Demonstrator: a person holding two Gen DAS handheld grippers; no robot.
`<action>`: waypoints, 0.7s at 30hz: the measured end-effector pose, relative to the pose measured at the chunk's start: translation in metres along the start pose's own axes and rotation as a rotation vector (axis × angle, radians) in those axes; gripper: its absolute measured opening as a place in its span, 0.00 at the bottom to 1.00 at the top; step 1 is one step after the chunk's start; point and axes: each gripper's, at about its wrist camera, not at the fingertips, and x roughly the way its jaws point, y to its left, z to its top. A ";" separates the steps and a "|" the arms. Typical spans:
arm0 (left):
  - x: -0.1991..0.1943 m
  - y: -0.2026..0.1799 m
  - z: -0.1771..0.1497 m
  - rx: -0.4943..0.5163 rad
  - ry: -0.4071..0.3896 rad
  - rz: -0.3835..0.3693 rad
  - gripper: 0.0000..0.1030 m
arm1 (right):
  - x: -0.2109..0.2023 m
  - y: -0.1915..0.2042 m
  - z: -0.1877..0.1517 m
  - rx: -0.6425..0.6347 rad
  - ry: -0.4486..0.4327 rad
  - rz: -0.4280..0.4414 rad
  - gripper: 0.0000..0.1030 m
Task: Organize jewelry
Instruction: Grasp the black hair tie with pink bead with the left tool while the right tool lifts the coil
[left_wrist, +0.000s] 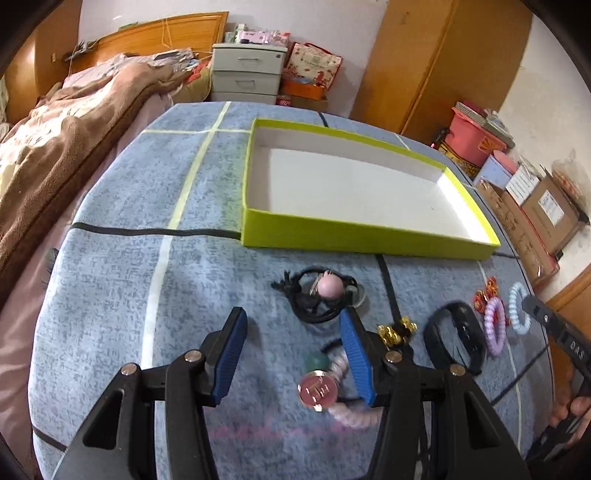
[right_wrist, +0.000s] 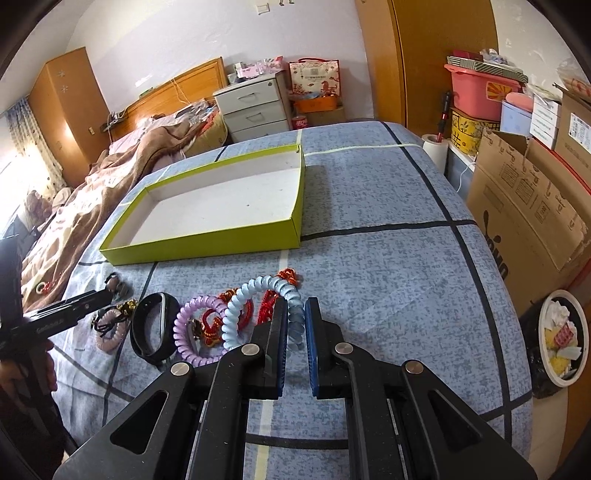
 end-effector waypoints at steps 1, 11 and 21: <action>0.000 0.001 0.002 -0.006 -0.001 0.009 0.53 | 0.000 0.000 0.001 0.002 -0.002 0.001 0.09; 0.008 -0.012 0.015 0.039 0.006 0.003 0.53 | 0.000 0.001 0.005 0.001 -0.005 0.013 0.09; 0.021 -0.029 0.016 0.156 0.019 0.094 0.52 | 0.005 0.009 0.008 -0.011 -0.001 0.027 0.09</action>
